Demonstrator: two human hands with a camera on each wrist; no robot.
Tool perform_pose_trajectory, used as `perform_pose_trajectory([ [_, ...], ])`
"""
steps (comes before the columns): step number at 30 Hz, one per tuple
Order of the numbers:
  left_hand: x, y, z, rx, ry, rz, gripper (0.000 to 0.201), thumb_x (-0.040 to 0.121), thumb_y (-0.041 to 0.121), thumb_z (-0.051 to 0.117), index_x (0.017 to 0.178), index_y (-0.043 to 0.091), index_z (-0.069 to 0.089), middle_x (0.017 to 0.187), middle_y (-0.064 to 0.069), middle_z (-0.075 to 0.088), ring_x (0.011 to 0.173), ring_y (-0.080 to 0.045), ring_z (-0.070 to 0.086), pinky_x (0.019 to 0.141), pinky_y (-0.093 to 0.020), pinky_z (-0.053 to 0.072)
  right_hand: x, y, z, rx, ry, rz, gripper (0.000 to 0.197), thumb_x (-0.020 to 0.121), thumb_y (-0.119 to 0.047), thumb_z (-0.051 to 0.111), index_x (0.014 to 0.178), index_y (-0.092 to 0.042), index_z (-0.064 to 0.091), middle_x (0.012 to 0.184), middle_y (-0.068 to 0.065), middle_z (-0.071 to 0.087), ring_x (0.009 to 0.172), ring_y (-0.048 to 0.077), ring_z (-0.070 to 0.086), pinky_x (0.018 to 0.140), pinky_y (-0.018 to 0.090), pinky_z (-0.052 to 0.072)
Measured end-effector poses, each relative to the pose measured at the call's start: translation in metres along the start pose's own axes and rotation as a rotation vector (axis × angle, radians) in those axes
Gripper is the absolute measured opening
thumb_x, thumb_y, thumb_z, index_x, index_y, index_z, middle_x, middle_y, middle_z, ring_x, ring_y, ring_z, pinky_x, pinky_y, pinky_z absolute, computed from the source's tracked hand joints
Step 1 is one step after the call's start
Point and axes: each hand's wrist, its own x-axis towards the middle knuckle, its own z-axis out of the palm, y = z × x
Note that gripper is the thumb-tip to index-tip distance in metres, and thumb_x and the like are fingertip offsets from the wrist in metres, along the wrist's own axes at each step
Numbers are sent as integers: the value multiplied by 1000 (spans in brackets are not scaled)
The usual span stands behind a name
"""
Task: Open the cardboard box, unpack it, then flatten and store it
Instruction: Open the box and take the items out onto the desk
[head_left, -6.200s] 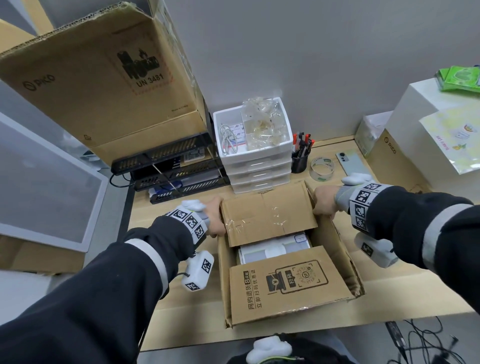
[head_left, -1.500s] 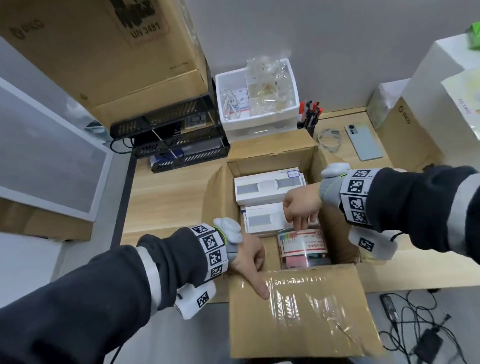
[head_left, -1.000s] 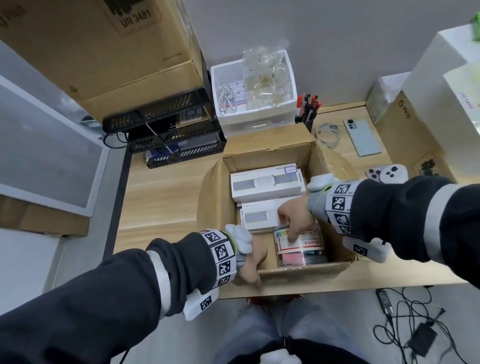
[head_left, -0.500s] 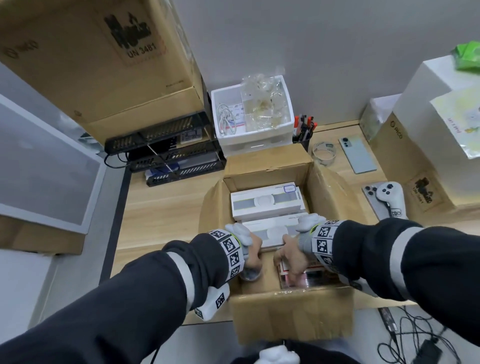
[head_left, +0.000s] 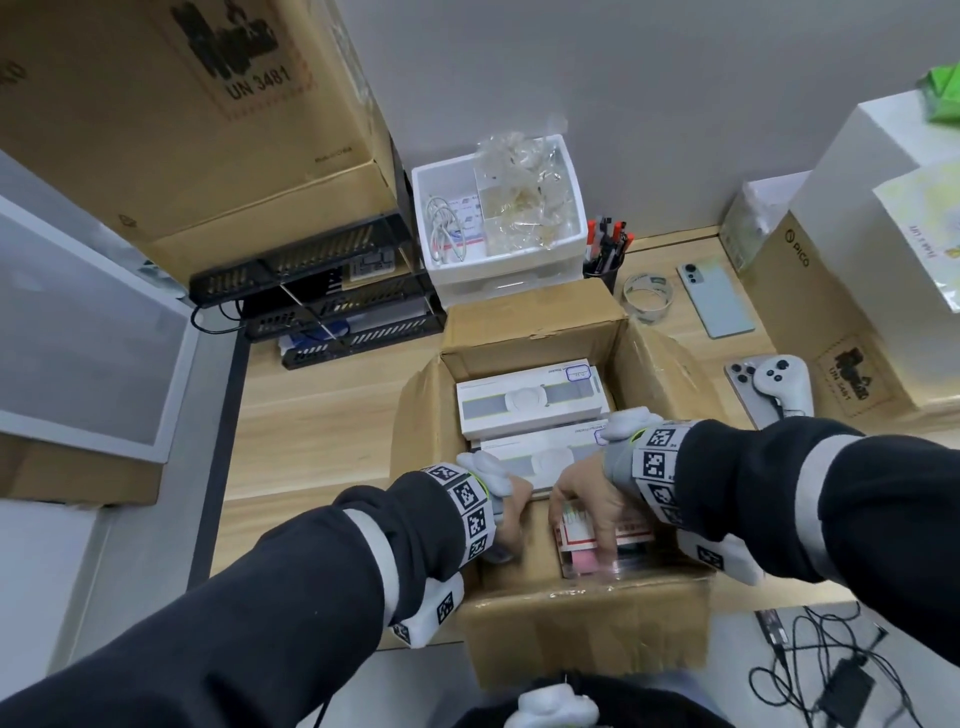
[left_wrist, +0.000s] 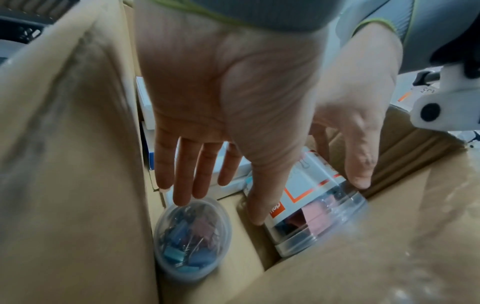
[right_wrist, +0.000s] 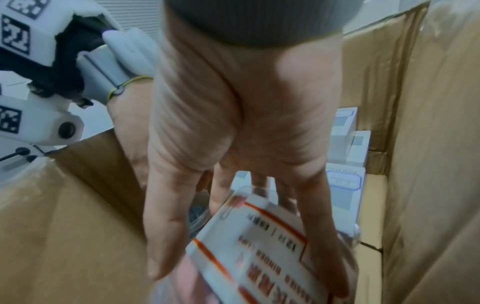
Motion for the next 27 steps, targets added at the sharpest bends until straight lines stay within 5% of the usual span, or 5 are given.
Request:
perform_pose_trajectory([
  [7,-6,10,-11,85,-4,25,48,70,35,80,109,14,62,99,-7,71,88,-24,69,81,-37,60,-6,-3,-18,150,80,168,42,82,-35,67,120,-19,61,119,3,61,110,23,59,99,36,48],
  [12,-16,26,-26,19,67,84,44,88,33,73,113,9,47,75,-1,53,70,-21,53,71,-32,44,-4,10,-17,299,83,313,43,90,-42,42,123,-18,55,127,8,58,107,22,56,99,36,43],
  [18,0,24,-25,-95,11,91,76,69,37,89,129,13,49,117,-7,64,104,-26,63,81,-34,50,-34,-3,-4,706,-65,314,29,97,-31,53,119,-11,53,84,7,58,73,18,57,75,33,46],
  [23,3,28,-19,-175,-48,71,83,59,42,92,126,19,48,113,-4,64,100,-25,63,88,-40,55,-40,-6,3,893,-53,373,36,94,-30,62,123,-11,50,114,10,63,123,29,53,93,37,44],
  [27,-1,21,-23,-258,-53,39,79,58,46,91,123,20,56,109,-2,68,97,-23,65,89,-42,57,-25,-4,7,938,-42,424,40,89,-39,66,105,-6,50,90,13,54,103,28,52,100,40,47],
])
